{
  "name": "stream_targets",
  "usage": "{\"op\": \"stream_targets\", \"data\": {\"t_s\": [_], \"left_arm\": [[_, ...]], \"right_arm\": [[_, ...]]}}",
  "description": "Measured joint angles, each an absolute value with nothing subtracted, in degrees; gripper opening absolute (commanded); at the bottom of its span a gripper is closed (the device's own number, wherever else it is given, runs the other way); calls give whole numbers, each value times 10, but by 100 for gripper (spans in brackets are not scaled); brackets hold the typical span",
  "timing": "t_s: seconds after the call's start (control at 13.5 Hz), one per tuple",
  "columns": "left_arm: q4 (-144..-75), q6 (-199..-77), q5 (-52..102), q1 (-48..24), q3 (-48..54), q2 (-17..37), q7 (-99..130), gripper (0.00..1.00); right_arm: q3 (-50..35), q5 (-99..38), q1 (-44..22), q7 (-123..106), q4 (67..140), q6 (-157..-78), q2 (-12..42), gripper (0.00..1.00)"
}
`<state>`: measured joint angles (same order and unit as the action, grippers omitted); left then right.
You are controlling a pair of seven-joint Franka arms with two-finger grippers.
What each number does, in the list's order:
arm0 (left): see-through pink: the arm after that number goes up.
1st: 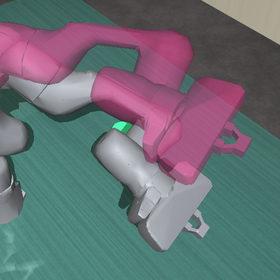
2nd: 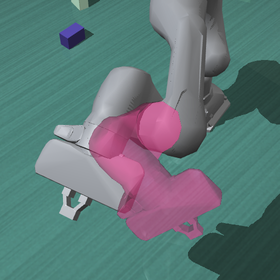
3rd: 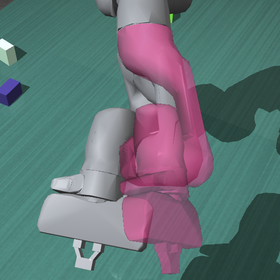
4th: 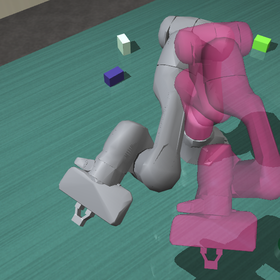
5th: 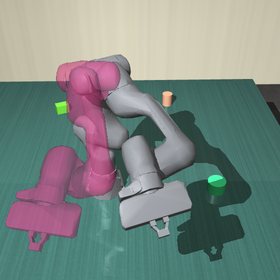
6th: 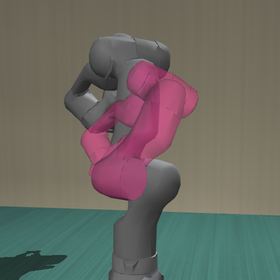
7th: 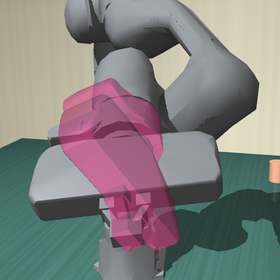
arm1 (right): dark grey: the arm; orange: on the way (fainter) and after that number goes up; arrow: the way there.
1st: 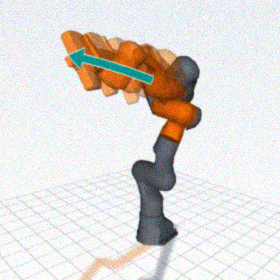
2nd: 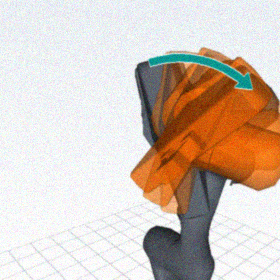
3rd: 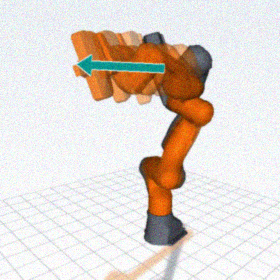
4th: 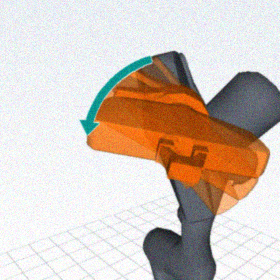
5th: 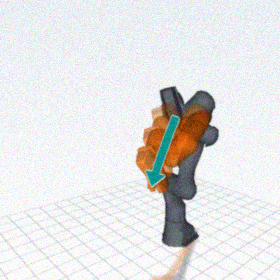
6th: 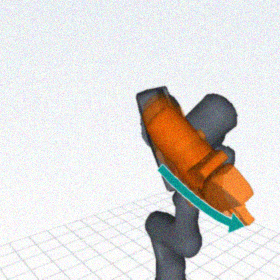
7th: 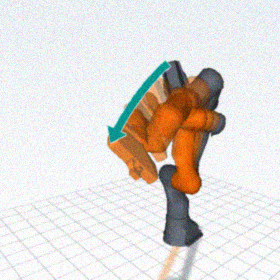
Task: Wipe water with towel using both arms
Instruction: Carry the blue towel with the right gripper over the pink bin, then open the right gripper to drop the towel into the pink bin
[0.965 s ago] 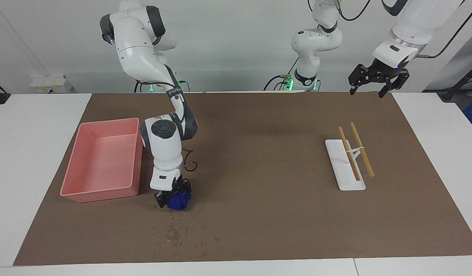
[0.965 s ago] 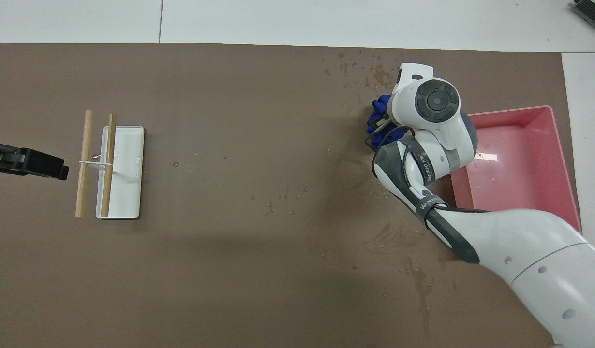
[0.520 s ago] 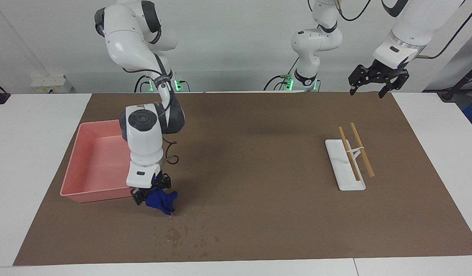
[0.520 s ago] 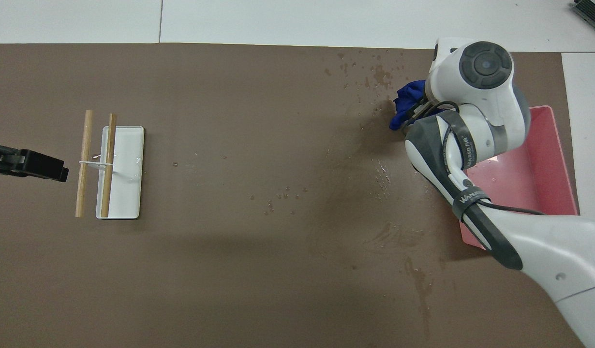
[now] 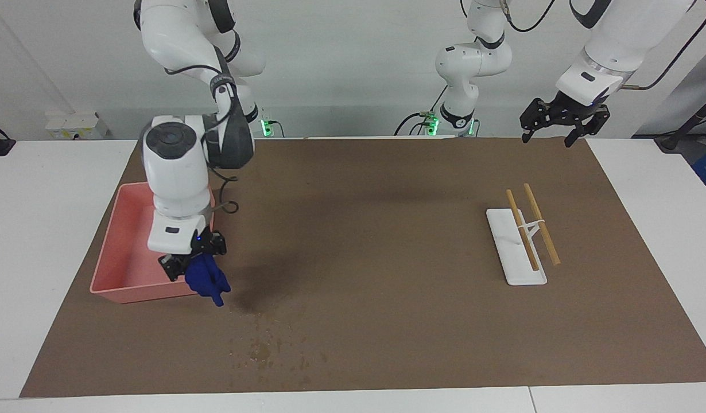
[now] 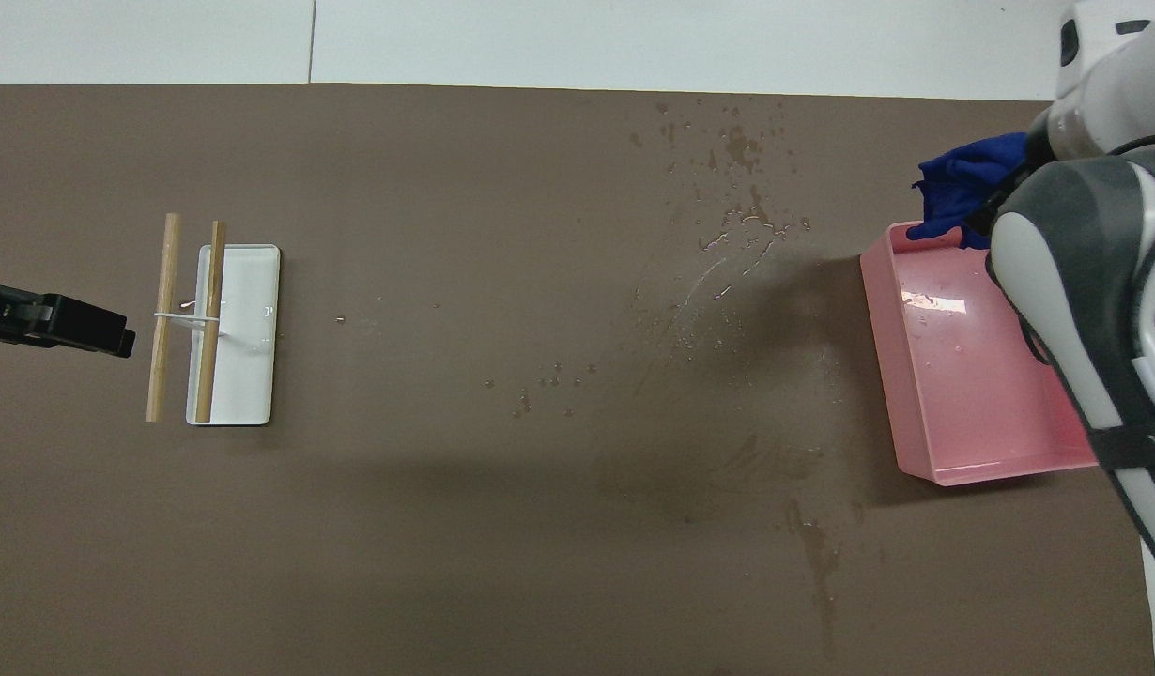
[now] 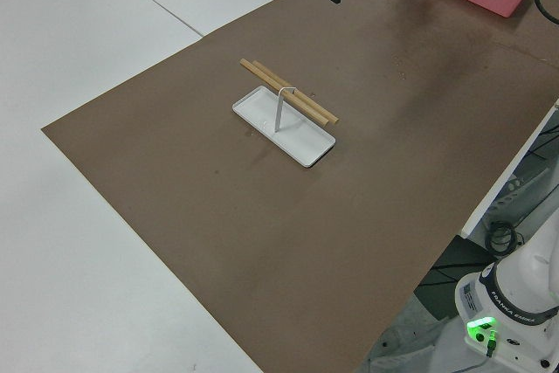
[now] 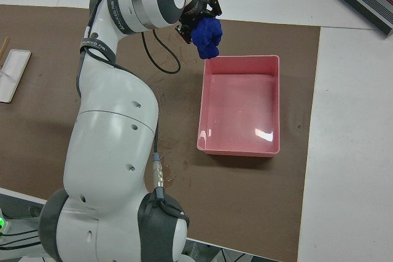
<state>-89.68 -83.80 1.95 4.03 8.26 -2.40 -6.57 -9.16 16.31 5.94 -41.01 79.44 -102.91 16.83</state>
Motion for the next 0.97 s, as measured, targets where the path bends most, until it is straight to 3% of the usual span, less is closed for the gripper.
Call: {"op": "stream_targets", "data": {"t_s": [0.07, 0.15, 0.3, 0.37, 0.67, 0.97], "left_arm": [[-897, -838, 19, 40, 83, -24, -66, 100], [-897, -838, 19, 40, 83, -24, -66, 100], [-897, -838, 19, 40, 83, -24, -66, 100], [-897, -838, 19, 40, 83, -24, -66, 100], [-897, -837, 19, 40, 83, -24, -66, 100], [-897, -837, 19, 40, 83, -24, -66, 100]], "right_arm": [[-92, 163, 73, -429, 795, -1018, 156, 0], [-92, 161, 88, -442, 799, -1015, 149, 20], [-92, 158, 109, -448, 824, -1022, 141, 95], [-92, 158, 113, -448, 848, -1037, 136, 100], [-92, 116, 132, -447, 943, -1091, 99, 100], [-92, 57, 141, -391, 942, -1050, 71, 100]]}}
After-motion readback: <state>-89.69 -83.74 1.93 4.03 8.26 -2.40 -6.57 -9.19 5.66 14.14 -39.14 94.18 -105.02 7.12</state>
